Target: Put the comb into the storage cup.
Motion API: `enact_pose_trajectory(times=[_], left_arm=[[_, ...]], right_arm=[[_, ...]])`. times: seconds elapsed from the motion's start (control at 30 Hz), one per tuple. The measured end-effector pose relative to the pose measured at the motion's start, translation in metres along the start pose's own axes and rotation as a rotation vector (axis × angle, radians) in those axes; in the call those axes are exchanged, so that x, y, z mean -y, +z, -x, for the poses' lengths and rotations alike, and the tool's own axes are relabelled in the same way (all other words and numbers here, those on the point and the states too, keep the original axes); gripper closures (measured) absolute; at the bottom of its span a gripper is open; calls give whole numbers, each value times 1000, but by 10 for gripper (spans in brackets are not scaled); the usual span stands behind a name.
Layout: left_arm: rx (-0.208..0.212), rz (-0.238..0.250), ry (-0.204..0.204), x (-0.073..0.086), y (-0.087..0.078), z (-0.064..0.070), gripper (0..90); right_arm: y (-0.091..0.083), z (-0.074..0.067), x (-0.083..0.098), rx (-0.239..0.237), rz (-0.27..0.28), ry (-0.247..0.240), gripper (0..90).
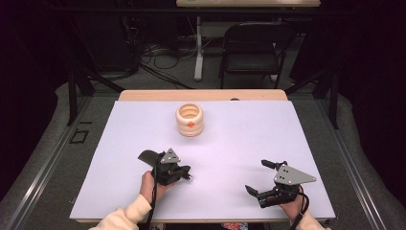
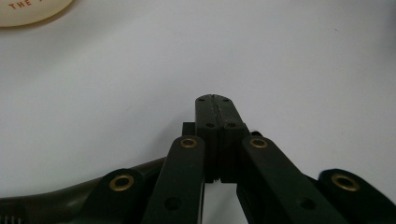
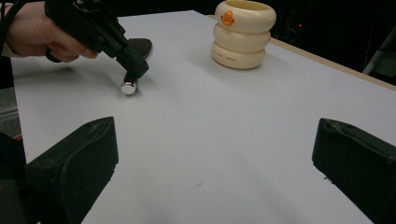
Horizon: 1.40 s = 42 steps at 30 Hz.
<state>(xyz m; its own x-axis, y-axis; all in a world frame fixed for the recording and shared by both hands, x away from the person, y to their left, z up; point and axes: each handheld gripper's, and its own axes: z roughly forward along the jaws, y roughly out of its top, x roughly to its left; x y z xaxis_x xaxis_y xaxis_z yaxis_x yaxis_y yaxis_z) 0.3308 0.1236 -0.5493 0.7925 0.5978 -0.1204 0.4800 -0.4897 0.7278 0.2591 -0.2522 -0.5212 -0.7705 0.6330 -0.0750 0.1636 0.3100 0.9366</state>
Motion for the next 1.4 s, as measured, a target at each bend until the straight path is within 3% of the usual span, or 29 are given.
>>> enact_pose_trajectory(times=[0.73, 0.87, 1.4], left_arm=[[32, -34, -31, 6, -10, -2, 899], [40, -60, -27, 7, -10, 1, 899], [50, -71, -41, 9, -16, 1, 899]], right_arm=[[0, 1, 1, 4, -1, 6, 0], [0, 1, 1, 6, -5, 8, 0], [0, 1, 1, 6, -5, 13, 0]])
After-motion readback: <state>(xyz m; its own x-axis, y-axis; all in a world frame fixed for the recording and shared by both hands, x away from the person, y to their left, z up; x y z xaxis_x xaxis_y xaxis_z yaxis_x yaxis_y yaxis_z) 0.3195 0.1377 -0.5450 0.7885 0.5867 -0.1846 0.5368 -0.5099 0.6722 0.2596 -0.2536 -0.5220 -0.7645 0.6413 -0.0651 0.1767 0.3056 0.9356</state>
